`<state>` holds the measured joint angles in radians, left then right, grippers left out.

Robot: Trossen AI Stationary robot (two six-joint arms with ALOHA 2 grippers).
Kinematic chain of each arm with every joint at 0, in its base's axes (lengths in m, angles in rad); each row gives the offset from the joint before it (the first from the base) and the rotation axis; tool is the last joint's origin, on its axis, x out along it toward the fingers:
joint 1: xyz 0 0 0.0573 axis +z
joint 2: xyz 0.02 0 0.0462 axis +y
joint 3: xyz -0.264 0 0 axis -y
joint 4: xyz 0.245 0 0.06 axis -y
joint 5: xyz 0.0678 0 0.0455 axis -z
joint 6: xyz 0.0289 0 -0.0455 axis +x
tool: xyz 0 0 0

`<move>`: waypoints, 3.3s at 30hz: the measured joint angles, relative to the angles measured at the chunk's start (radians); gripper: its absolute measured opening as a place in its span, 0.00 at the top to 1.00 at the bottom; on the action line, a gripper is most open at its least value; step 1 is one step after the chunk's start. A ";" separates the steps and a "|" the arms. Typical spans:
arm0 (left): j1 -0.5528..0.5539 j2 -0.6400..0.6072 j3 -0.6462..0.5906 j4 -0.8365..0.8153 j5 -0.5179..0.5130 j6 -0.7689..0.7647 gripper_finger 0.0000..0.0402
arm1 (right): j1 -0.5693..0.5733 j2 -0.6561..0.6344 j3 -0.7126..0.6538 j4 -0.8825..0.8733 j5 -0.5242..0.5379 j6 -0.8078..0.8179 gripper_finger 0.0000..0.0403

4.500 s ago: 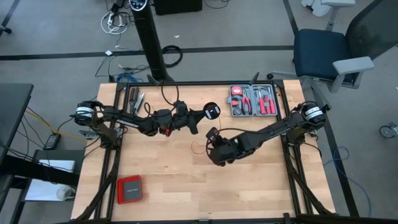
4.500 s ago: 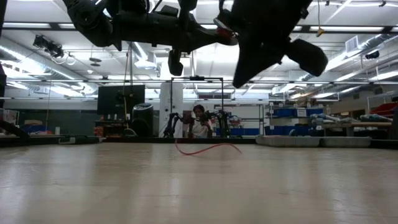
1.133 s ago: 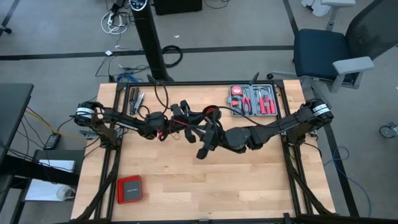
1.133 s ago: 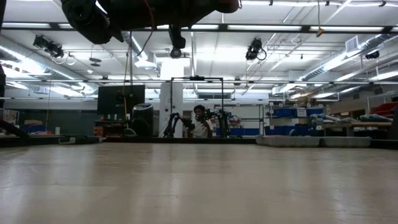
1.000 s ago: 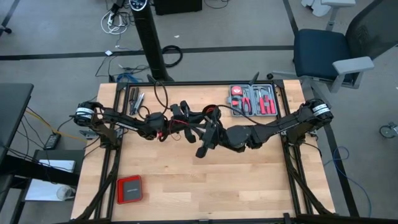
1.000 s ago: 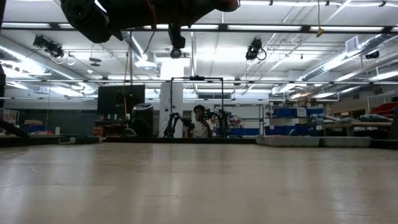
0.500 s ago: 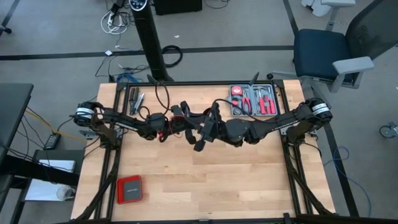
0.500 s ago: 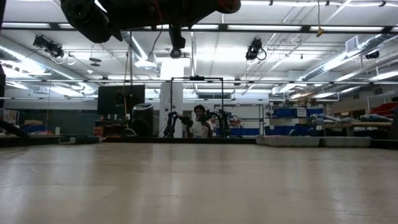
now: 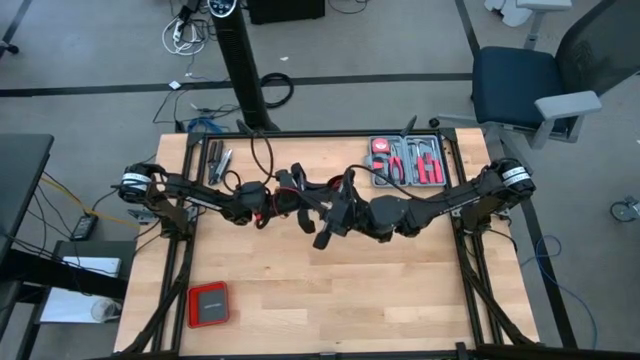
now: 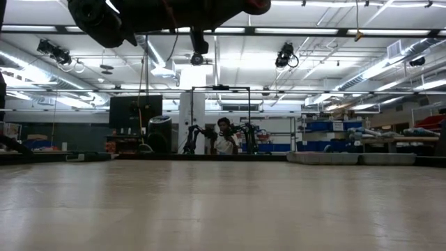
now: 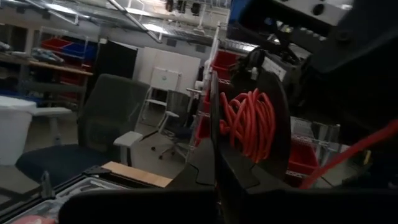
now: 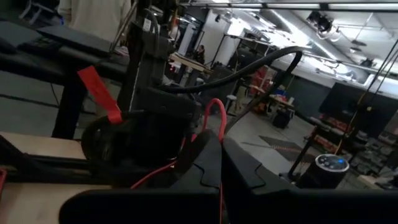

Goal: Coil cords
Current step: Coil the red cable wire onto the black spool

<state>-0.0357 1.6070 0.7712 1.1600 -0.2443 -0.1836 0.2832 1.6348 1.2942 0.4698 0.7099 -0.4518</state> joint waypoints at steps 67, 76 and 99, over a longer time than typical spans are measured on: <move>0.017 -0.116 -0.003 -0.295 0.112 0.128 0.99 | 0.226 -0.300 0.000 -1.063 0.366 -0.087 1.00; 0.016 -0.156 -0.002 -0.332 0.113 0.124 0.99 | 0.224 -0.239 0.000 -1.178 0.215 0.064 0.99; 0.016 -0.156 -0.001 -0.326 0.082 0.023 0.99 | 0.125 -0.070 0.000 -0.972 0.226 0.076 0.94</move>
<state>-0.0196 1.4509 0.7700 0.8344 -0.1623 -0.1603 0.4084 1.5646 1.2942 -0.5022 0.9355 -0.3762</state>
